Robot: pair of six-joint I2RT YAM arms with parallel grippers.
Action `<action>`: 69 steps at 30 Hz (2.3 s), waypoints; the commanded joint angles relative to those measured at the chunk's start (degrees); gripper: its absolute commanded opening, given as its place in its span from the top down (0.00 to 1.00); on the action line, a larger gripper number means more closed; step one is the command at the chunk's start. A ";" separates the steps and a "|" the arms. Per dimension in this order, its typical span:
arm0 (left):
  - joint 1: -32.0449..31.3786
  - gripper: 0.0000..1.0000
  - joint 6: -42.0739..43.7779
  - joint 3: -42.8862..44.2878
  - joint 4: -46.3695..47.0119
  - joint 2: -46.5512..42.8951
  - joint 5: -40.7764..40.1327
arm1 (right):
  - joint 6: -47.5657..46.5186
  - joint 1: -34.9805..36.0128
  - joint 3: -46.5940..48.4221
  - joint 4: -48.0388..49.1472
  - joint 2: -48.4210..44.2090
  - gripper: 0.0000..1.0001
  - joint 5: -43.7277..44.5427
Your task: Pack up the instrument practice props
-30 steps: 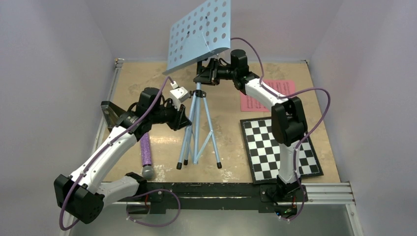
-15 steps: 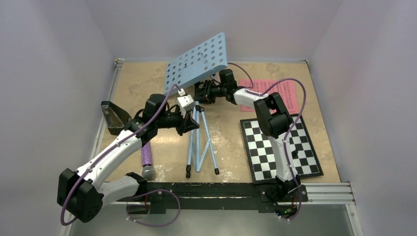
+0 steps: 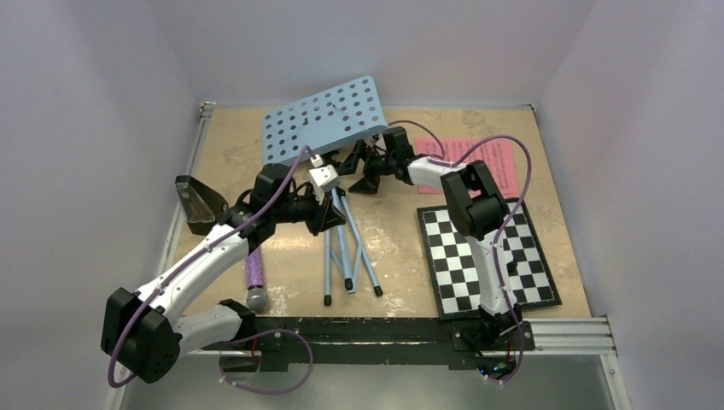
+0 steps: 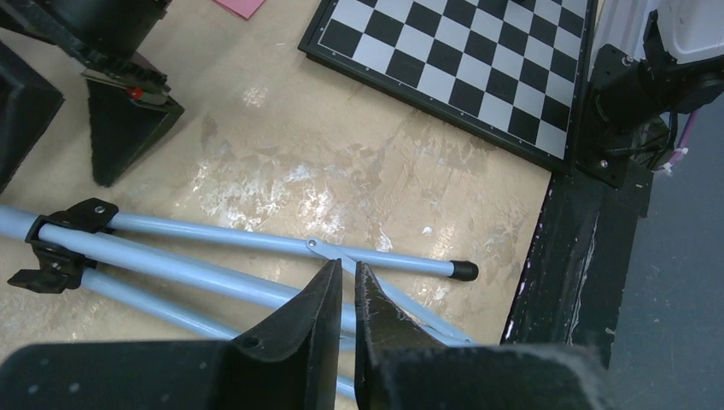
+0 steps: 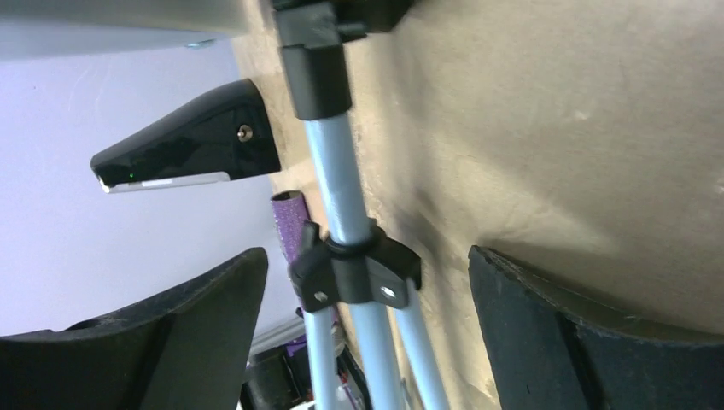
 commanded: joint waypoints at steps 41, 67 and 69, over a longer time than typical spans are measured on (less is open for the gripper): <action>5.37 0.99 -7.62 6.04 4.05 35.41 -1.05 | -25.44 -10.27 -21.77 -4.09 -33.90 0.02 -6.11; 19.79 0.30 -40.99 -11.50 0.53 3.23 -1.96 | -32.35 9.59 -3.04 -30.23 -19.17 0.01 -2.21; 19.79 0.25 -42.09 -14.88 3.80 2.51 -1.41 | -32.02 10.38 -1.85 -29.66 -17.51 0.01 -1.62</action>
